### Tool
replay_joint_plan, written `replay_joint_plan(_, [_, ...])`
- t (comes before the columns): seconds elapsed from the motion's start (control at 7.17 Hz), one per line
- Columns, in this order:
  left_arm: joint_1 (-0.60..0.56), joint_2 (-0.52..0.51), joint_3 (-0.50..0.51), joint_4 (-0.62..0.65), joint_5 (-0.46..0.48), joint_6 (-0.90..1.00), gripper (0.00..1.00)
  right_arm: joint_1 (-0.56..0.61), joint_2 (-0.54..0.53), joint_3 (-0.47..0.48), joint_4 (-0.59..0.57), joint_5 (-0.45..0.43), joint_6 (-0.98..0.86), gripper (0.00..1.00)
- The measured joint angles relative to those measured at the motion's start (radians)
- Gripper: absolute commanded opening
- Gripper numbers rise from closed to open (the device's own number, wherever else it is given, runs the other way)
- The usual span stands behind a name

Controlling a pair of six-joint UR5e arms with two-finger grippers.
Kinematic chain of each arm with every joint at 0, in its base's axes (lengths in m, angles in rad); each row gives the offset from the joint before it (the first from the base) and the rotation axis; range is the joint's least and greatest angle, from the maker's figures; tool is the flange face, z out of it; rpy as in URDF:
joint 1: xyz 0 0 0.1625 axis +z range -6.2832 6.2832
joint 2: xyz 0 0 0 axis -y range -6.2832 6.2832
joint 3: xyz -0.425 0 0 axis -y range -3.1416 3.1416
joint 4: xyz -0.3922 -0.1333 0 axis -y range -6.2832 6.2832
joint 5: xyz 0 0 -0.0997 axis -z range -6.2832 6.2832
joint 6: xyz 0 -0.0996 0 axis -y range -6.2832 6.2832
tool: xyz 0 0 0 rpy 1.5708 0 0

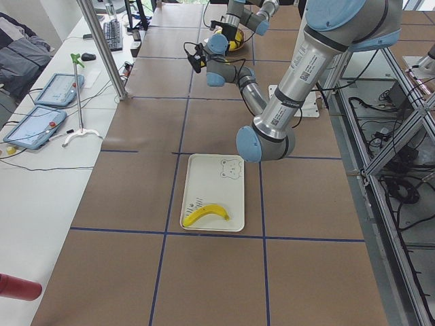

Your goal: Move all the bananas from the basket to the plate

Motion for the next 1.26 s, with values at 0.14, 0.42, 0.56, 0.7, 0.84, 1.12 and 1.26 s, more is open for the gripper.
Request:
replay_joint_plan(0.14, [0.0, -0.001, 0.001, 0.001, 0.001, 0.001, 0.7, 0.0, 0.0, -0.001, 0.0, 0.0, 0.0, 0.03])
replay_joint_plan(0.42, [0.001, -0.002, 0.005, 0.0, 0.002, 0.001, 0.7, -0.001, 0.0, -0.001, 0.0, 0.0, -0.001, 0.03])
replay_joint_plan(0.56, [0.001, -0.003, 0.006, 0.001, 0.002, 0.002, 0.48, -0.001, 0.001, -0.001, 0.0, 0.0, -0.001, 0.03])
replay_joint_plan(0.7, [0.002, -0.004, 0.007, 0.001, 0.002, 0.002, 0.13, -0.001, 0.001, -0.002, 0.0, 0.0, -0.001, 0.08])
replay_joint_plan(0.84, [0.002, -0.004, 0.007, 0.002, 0.001, 0.003, 0.0, -0.001, 0.001, -0.002, 0.0, -0.001, -0.001, 0.3])
replay_joint_plan(1.12, [0.002, -0.004, 0.007, 0.002, 0.002, 0.016, 0.0, -0.001, 0.003, -0.002, -0.001, 0.0, 0.024, 0.99])
replay_joint_plan(1.26, [0.002, -0.004, 0.007, 0.002, 0.003, 0.027, 0.0, -0.001, 0.01, -0.002, -0.003, 0.0, 0.079, 1.0])
